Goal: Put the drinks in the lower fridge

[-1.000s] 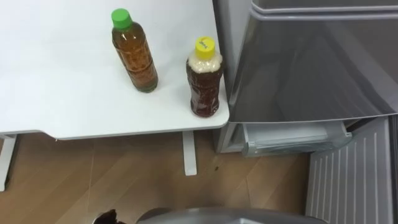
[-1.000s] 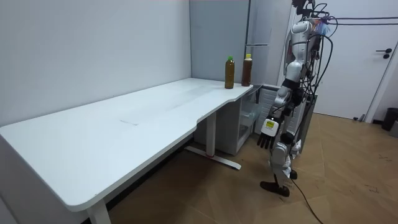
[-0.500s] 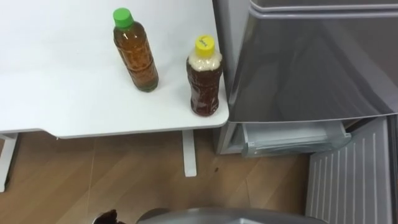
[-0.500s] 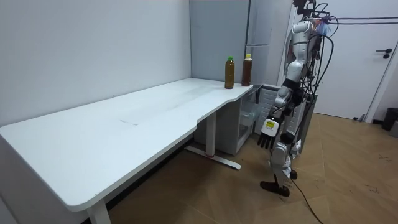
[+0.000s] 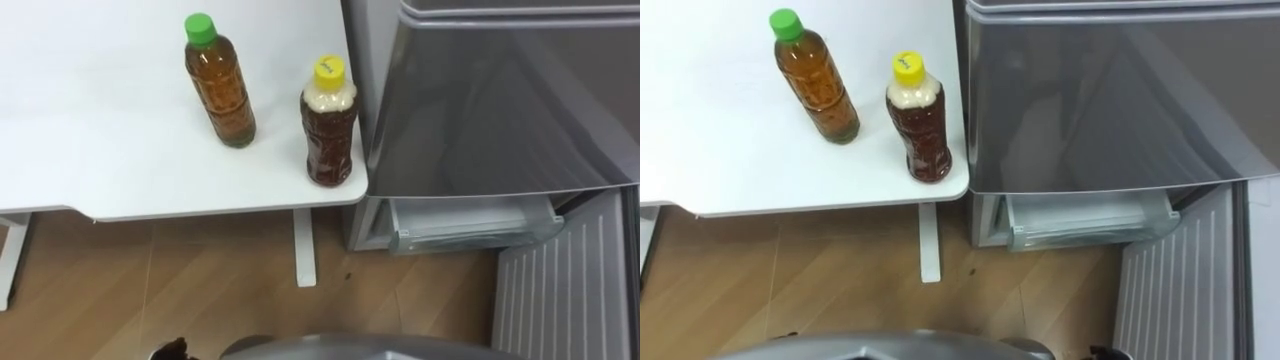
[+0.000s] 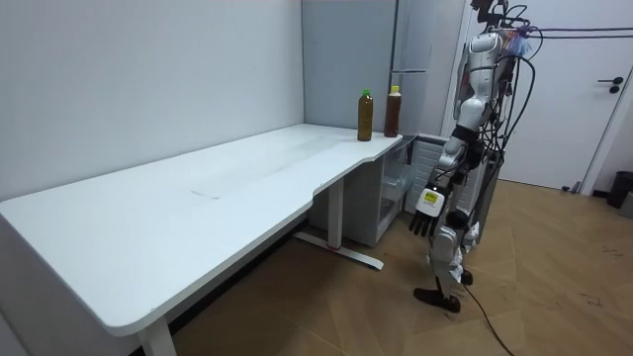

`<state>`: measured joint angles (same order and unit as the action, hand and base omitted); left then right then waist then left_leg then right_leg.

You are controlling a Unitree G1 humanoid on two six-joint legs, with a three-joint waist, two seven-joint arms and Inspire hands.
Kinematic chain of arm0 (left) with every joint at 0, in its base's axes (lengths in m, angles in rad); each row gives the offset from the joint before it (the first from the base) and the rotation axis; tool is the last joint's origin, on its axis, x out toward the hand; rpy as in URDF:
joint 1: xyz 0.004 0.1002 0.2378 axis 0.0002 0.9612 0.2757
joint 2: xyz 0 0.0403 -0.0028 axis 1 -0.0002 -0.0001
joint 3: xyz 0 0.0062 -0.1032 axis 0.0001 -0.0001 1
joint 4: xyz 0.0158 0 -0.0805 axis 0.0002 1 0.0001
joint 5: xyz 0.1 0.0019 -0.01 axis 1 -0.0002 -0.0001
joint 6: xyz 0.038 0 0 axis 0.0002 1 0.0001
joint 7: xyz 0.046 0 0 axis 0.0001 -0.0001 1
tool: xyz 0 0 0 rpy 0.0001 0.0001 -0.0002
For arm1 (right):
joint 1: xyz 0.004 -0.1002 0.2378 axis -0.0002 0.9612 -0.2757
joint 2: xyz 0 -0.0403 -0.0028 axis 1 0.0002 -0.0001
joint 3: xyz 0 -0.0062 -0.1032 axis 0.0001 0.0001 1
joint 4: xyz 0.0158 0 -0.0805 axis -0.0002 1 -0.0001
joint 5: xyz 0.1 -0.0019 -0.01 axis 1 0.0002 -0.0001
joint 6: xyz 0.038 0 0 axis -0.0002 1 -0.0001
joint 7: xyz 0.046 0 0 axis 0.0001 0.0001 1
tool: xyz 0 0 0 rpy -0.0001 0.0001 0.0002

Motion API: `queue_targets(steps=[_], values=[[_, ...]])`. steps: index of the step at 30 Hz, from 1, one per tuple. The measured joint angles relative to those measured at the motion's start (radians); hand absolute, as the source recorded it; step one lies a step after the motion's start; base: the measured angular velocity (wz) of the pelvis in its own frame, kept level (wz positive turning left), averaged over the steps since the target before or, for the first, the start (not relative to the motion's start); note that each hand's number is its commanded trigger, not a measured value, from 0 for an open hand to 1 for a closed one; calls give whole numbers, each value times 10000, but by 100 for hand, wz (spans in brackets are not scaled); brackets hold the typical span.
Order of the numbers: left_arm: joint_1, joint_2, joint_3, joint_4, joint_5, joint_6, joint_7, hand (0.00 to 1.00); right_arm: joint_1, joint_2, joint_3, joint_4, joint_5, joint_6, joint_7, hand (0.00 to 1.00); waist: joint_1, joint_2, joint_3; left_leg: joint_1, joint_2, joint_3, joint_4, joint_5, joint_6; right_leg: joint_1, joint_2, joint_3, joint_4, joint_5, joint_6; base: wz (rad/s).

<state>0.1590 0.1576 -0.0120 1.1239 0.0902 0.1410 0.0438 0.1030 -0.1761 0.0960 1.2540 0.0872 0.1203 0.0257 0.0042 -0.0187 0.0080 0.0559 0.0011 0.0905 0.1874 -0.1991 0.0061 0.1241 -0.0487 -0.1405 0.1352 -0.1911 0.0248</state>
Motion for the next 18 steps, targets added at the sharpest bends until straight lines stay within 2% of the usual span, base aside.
queue_targets(steps=[4,6,8,10,13,15,18], values=[[28,-95,117,8,-223,-268,418,0,-2,1,-3,90,0,-127,-2,0,4,-19,-13,88,-2,-17,-1,-2,-4,65,-4,-13,1,0,0,0],[6,-131,149,-7,-289,-413,564,0,-2,6,-14,150,0,-210,-3,0,3,11,9,86,-1,-34,4,-2,-4,69,-3,-31,7,1,-2,0],[-11,-240,482,-20,-407,-546,704,0,-2,14,-77,201,1,-268,-5,0,2,10,9,70,0,-46,7,-3,-4,63,-3,-42,7,2,-3,0],[-19,-271,500,-21,-436,-620,842,0,-1,32,-99,213,1,-309,-22,0,2,8,9,44,-1,-45,16,-3,-4,60,-5,-69,4,1,-3,0],[0,-277,502,-52,-832,-708,1175,0,-2,68,-79,213,40,-328,-162,0,7,-6,-17,16,-4,-21,4,-3,-4,33,-4,-59,1,-1,0,0],[3,-277,561,-98,-1229,-766,1438,0,-11,76,-81,245,69,-329,-183,0,7,-64,-74,7,-10,-50,-3,-3,-4,37,-5,-15,0,-1,0,0],[-49,-279,1049,-276,-1814,-879,2025,0,18,75,-85,268,344,-330,-180,0,8,-73,-84,113,-10,-65,-8,-2,-4,160,-4,-20,-3,-1,0,0]])
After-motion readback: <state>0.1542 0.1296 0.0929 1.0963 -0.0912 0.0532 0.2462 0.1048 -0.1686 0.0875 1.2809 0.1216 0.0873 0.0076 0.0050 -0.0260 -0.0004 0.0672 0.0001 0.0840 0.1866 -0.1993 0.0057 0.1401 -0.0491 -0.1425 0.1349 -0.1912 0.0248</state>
